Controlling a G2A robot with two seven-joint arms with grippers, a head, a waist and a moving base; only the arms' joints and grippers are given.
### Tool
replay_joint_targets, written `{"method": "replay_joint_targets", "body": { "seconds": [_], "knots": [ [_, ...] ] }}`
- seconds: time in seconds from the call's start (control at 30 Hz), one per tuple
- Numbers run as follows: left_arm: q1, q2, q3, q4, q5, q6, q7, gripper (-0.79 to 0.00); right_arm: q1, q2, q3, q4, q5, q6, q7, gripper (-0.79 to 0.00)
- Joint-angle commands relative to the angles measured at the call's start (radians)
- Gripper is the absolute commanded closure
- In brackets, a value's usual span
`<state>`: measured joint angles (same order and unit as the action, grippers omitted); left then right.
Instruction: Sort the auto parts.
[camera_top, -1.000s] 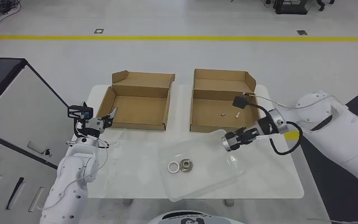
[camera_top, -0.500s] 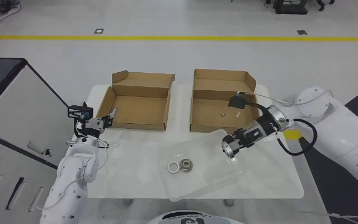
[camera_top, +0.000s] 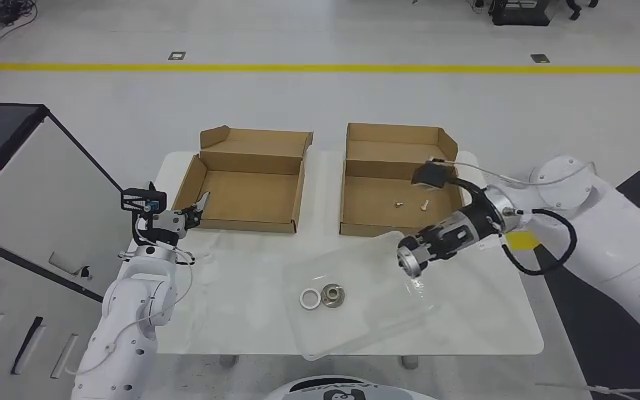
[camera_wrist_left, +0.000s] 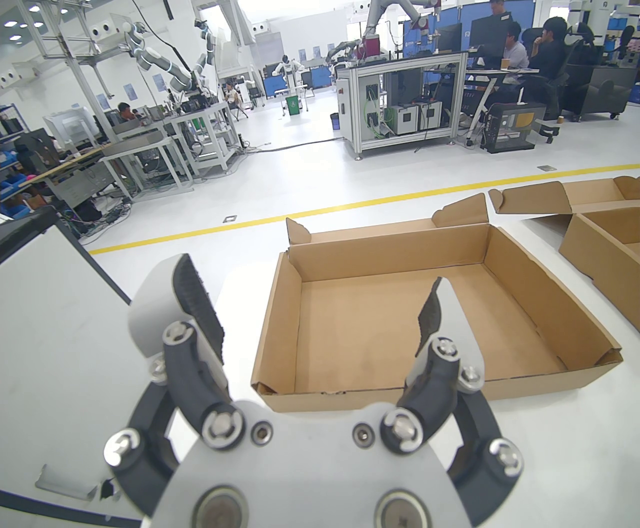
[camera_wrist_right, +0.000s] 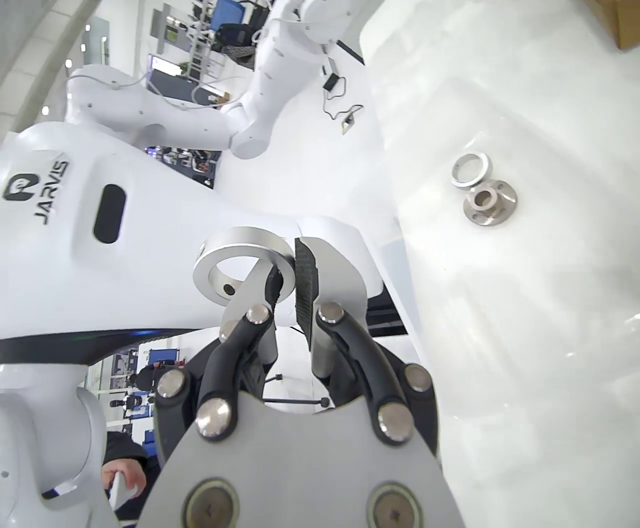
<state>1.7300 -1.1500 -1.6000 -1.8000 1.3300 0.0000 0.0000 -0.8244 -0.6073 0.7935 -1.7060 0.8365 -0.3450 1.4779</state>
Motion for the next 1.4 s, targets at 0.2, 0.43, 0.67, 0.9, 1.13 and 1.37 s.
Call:
{"method": "replay_joint_targets", "body": {
  "seconds": [0.2,0.43,0.67,0.9,1.13,1.37],
  "knots": [
    [0.0,0.0,0.0,0.0,0.0,0.0,0.0,-0.785,-0.004,-0.035,0.03,-0.04,0.153,0.049,0.046,0.0],
    [0.0,0.0,0.0,0.0,0.0,0.0,0.0,-0.785,0.002,-0.082,0.029,-0.049,0.208,0.06,0.058,0.0],
    [0.0,0.0,0.0,0.0,0.0,0.0,0.0,-0.785,0.024,-0.126,-0.001,-0.052,0.288,0.06,0.058,0.0],
    [0.0,0.0,0.0,0.0,0.0,0.0,0.0,-0.785,0.064,-0.179,-0.033,-0.066,0.387,0.06,0.058,0.0],
    [0.0,0.0,0.0,0.0,0.0,0.0,0.0,-0.785,0.105,-0.243,-0.069,-0.078,0.456,0.06,0.058,0.0],
    [0.0,0.0,0.0,0.0,0.0,0.0,0.0,-0.785,0.105,-0.243,-0.069,-0.078,0.456,0.06,0.058,0.0]
  ]
}}
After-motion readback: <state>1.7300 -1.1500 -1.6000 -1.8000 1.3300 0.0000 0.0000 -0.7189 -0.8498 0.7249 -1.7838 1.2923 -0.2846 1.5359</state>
